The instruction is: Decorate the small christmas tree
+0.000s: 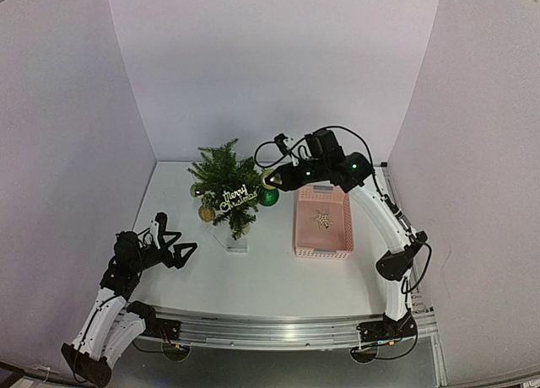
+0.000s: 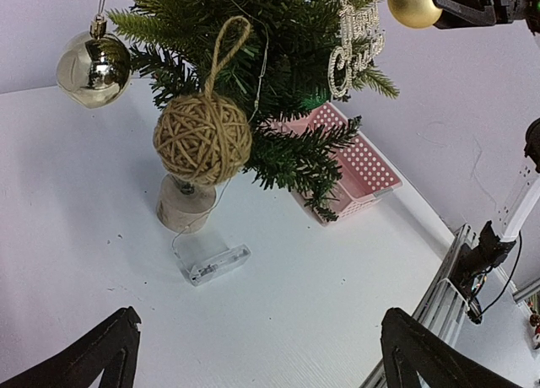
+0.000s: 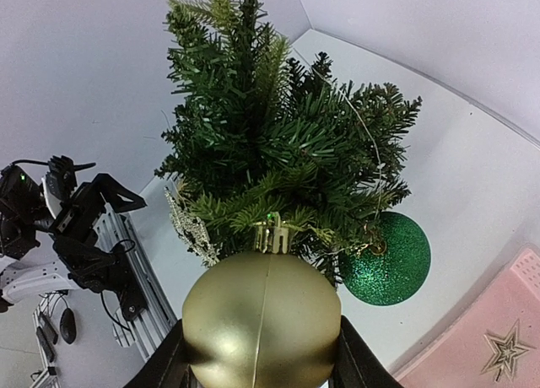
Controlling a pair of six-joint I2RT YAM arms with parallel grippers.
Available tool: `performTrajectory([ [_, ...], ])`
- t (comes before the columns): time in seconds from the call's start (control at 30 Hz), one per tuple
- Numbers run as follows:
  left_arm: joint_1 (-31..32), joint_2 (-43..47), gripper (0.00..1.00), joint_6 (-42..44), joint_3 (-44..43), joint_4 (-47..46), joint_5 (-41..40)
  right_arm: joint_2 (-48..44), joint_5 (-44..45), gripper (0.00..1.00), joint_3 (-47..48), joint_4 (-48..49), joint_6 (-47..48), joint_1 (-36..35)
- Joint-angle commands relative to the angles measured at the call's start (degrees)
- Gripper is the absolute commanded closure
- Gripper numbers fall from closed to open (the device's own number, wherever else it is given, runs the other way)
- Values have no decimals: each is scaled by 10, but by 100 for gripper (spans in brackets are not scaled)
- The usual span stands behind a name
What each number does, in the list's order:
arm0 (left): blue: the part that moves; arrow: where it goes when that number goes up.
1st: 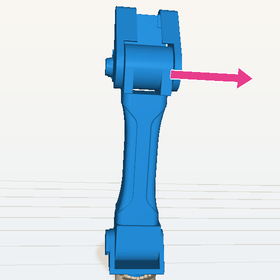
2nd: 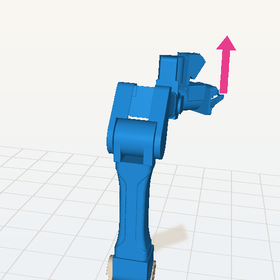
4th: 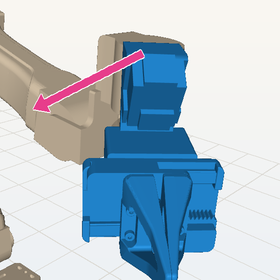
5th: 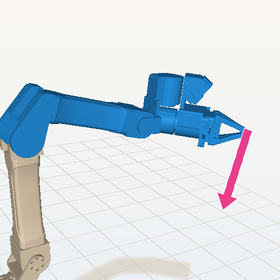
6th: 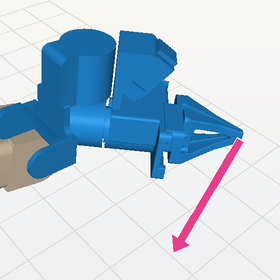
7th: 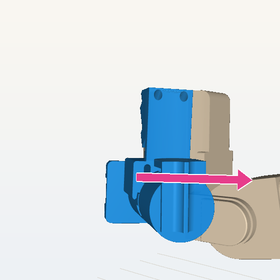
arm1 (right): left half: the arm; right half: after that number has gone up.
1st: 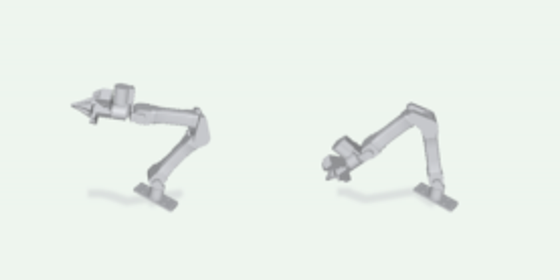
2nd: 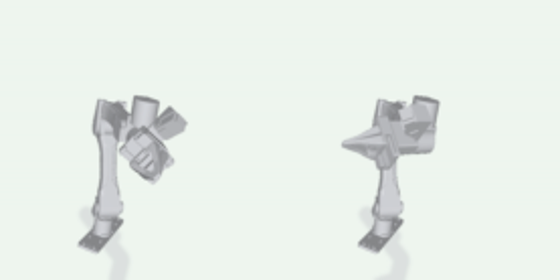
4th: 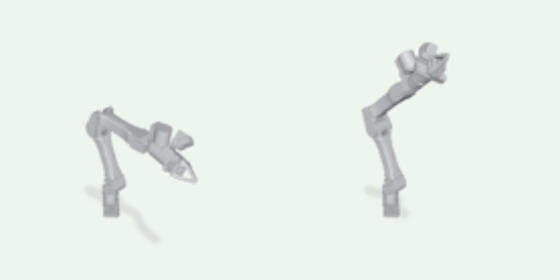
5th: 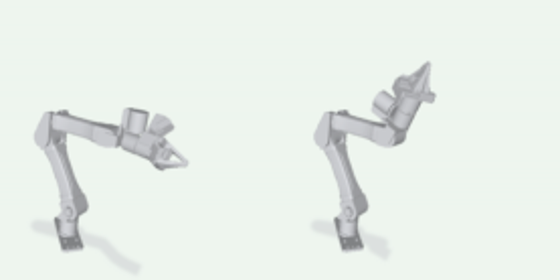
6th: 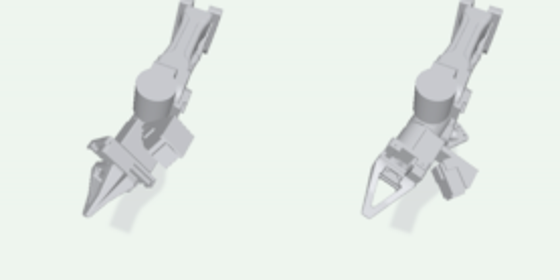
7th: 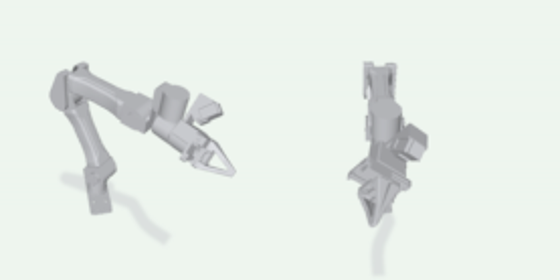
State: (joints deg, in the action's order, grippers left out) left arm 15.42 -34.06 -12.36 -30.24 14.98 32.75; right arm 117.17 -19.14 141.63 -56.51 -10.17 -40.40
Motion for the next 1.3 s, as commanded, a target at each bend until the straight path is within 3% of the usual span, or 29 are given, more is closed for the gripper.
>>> performTrajectory([
  [0.0,-3,6,0,-6,-3,-9,-4,-40,-20,75,-22,13,-6,3],
  [0.33,-3,5,1,-7,-2,-11,-1,-77,-2,76,-76,13,-4,3],
  [1.27,-2,3,0,-8,-3,-9,1,-50,-33,81,-104,14,-3,-5],
])
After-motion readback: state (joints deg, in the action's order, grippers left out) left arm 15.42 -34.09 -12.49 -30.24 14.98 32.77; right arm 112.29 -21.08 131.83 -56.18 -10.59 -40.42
